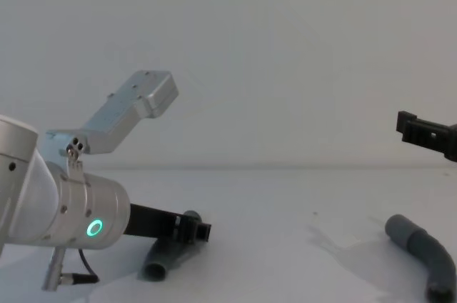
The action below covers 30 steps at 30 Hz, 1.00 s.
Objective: Use both hands to pick up one end of the pipe from the table, align the ends, and insert them.
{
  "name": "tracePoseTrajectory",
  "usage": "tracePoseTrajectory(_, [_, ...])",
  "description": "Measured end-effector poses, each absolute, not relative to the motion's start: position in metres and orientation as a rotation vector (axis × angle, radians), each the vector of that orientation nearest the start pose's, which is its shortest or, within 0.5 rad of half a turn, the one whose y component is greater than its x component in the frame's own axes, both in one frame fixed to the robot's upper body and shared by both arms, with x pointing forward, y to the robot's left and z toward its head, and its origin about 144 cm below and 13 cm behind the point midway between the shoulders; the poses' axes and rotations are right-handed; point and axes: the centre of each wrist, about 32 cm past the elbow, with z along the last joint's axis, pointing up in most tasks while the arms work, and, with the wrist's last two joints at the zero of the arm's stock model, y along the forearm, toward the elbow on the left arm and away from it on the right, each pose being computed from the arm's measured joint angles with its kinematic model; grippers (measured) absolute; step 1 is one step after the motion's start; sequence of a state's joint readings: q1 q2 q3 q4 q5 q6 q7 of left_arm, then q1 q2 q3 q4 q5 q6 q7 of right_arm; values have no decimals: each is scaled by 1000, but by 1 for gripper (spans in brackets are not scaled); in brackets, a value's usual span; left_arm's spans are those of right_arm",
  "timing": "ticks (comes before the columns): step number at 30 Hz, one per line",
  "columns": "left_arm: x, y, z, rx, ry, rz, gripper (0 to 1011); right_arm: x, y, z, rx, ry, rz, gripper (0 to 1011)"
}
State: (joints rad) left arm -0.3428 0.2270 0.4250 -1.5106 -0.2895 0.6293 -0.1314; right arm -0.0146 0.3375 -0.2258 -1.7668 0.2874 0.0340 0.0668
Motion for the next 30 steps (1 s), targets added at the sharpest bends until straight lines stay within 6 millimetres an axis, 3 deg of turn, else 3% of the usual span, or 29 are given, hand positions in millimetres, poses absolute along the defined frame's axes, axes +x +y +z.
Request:
tracePoseTrajectory(6, [526, 168, 1215, 420, 254, 1036, 345, 443, -237, 1189, 26, -75, -1229, 1003])
tracePoseTrajectory(30, [526, 167, 1215, 421, 256, 1036, 345, 443, -237, 1189, 26, -75, -1229, 1003])
